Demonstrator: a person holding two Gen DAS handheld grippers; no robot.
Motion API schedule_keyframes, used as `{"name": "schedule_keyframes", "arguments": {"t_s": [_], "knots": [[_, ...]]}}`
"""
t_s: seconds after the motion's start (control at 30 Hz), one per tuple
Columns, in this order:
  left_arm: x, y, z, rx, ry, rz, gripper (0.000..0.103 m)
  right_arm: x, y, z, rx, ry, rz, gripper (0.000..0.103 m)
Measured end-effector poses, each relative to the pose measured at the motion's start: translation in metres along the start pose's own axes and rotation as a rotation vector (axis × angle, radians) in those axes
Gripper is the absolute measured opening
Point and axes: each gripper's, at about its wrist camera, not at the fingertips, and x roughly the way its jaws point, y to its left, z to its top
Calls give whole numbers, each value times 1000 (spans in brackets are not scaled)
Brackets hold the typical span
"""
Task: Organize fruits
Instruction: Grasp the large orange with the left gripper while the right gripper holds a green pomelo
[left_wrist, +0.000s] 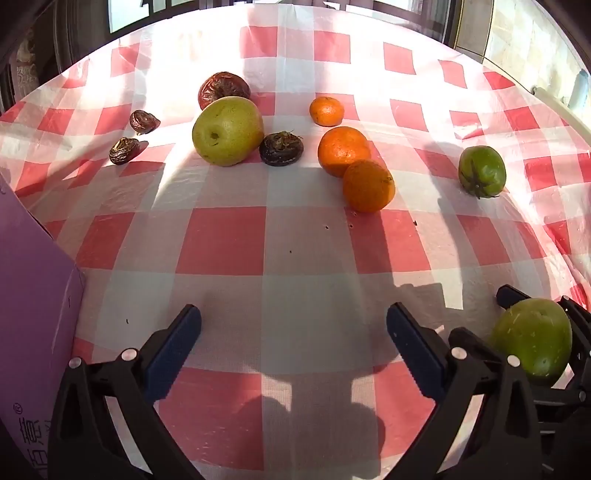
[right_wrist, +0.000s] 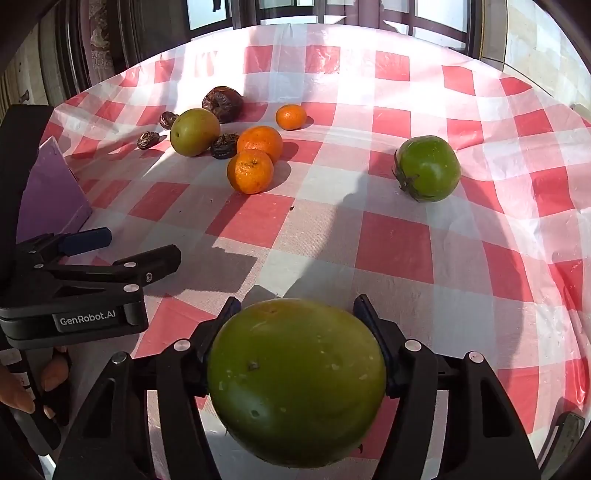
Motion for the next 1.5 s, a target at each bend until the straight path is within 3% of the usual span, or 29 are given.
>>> {"name": "schedule_keyframes", "arguments": {"t_s": [0.07,0.23,0.33,0.4,0.47,0.57,0.67,0.77,1.07,1.17,1.37,1.43,1.47,1.5], "knots": [[8,-14,11,15,-2,-23,96,-2,-1,-3,7,-2,2,62],[35,-38,44,27,-30,-28,83,-4,-4,-5,18,-3,17,63],[43,-44,59,25,-41,10,65,-5,-3,-5,17,-1,14,63],[44,-45,61,34,-39,14,45,-5,-4,-5,23,-3,22,63],[42,-45,59,51,-48,10,39,-6,-5,-5,27,-4,29,63],[37,-45,48,76,-69,7,38,-6,-7,-5,38,-5,49,65],[34,-41,47,59,-65,-14,38,-6,-9,-4,42,-7,105,77],[36,-44,50,70,-44,-9,39,-8,-7,-7,37,6,97,88],[37,-42,52,75,-29,-11,40,-34,-12,-42,0,26,61,88],[37,-44,51,82,-26,-8,42,-42,-11,-53,-6,13,53,85],[38,-43,51,86,-22,-11,43,-44,0,-55,-55,-2,2,63],[38,-43,52,88,-19,-9,43,-44,-1,-54,-53,-3,8,61],[39,-43,51,87,-20,-4,46,-43,-1,-53,-52,-2,11,61],[40,-42,52,77,-16,30,63,-43,-1,-52,-52,-1,12,61]]}}
